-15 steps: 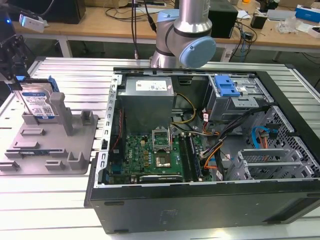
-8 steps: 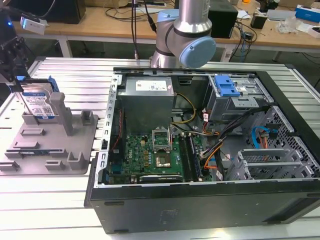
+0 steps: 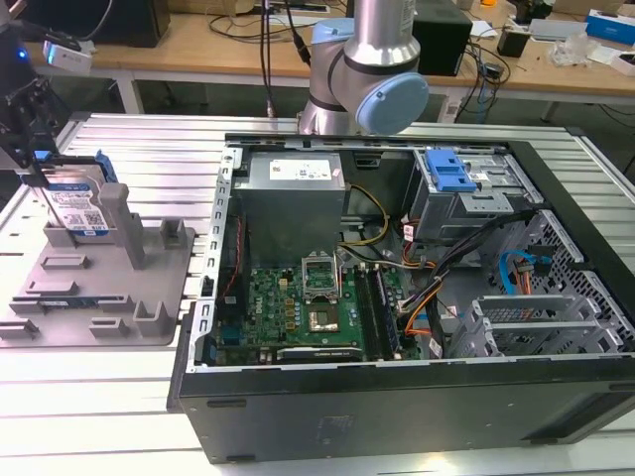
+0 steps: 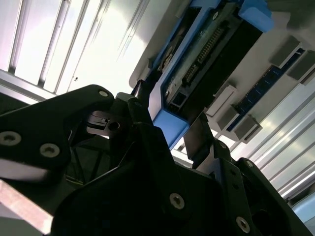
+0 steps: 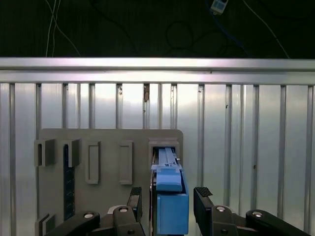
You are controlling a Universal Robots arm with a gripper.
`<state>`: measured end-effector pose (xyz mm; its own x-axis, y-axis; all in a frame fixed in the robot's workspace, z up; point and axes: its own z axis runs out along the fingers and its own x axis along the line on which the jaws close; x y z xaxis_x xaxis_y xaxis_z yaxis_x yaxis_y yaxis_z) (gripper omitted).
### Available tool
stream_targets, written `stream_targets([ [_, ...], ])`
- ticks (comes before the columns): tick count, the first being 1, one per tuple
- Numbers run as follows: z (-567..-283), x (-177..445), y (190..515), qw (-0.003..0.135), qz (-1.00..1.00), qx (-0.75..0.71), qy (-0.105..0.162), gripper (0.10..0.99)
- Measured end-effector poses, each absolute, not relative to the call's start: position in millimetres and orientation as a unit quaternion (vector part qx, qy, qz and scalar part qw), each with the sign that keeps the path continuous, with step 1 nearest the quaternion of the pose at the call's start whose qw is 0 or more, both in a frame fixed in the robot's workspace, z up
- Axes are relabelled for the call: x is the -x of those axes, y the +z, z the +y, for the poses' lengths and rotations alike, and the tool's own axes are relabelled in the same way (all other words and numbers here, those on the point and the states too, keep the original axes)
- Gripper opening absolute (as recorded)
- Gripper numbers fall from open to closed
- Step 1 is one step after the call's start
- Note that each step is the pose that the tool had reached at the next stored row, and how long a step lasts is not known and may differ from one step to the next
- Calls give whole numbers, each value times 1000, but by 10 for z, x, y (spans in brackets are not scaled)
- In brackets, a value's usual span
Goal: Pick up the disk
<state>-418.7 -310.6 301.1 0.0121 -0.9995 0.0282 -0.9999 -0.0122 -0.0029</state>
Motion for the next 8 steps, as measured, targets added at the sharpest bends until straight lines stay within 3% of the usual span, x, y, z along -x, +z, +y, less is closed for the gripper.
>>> stream_targets([
  [6,-3106,4201,2995,9,-703,-711,11,541],
  [8,-3106,4203,2995,9,-703,-711,11,392],
])
